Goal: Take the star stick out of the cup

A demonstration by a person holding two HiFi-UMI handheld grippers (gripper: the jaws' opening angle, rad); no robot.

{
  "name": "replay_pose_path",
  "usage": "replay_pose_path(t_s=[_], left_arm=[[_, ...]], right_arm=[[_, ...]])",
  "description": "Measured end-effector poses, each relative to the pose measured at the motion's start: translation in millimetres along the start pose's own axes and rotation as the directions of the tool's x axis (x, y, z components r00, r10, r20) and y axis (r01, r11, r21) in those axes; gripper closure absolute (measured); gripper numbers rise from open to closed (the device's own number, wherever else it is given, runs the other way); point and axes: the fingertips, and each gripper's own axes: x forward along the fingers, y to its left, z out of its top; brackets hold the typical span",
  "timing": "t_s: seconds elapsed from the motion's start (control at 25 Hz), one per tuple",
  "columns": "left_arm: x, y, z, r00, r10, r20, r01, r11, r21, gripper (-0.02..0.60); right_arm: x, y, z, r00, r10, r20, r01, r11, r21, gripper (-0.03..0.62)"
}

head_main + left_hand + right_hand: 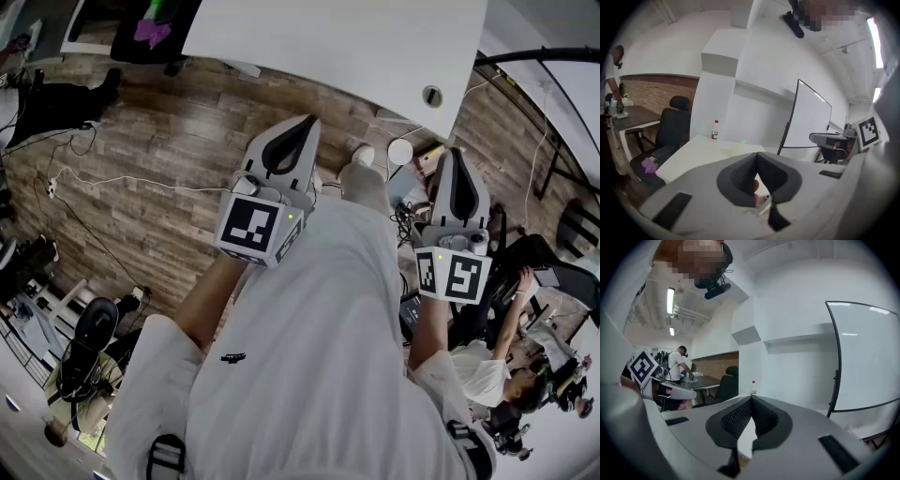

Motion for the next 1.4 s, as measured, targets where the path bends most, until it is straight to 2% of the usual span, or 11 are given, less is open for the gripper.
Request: replay_pose_path(t_s=[0.28, 0.48, 0.64, 0.84, 1.04, 1.24, 1.4], left_arm=[[5.0, -32.5, 1.7, 1.0, 0.025, -0.008, -0.025, 1.0, -0.013, 0.588], [26.7, -59.8, 14.9, 0.999, 0.042, 0.016, -0.043, 0.999, 0.028, 0.588], [43.4, -70.4, 18.7, 0.996, 0.084, 0.017, -0.085, 0.996, 0.028, 0.588], [67.5, -84.0, 19.4, 0.992, 0.121, 0.021, -0.122, 0.992, 0.046, 0.588], [83.0, -76.7, 21.6, 0.98, 0.2, 0.022, -0.201, 0.979, 0.022, 0.588], [98.9, -73.4, 26.0, 0.975, 0.221, 0.004, -0.221, 0.975, 0.013, 0.588], [104.7, -47.3, 33.1, 0.974, 0.228, 0.003, -0.228, 0.974, 0.001, 0.588]], right_arm=[[-20.7, -14.2, 4.3, 0.999, 0.04, 0.001, -0.04, 0.999, -0.003, 0.591], [-15.8, -46.0, 0.2, 0.998, 0.065, 0.003, -0.065, 0.998, 0.021, 0.591], [-5.2, -62.2, -5.8, 0.991, 0.134, 0.004, -0.134, 0.988, 0.078, 0.591], [4.8, -86.4, -13.7, 0.983, 0.185, 0.018, -0.186, 0.98, 0.077, 0.591], [25.6, -104.6, -23.2, 0.975, 0.223, 0.009, -0.223, 0.971, 0.084, 0.591], [45.7, -120.6, -24.8, 0.972, 0.234, 0.002, -0.233, 0.965, 0.118, 0.591], [76.2, -103.9, -17.1, 0.968, 0.251, 0.003, -0.25, 0.961, 0.12, 0.591]])
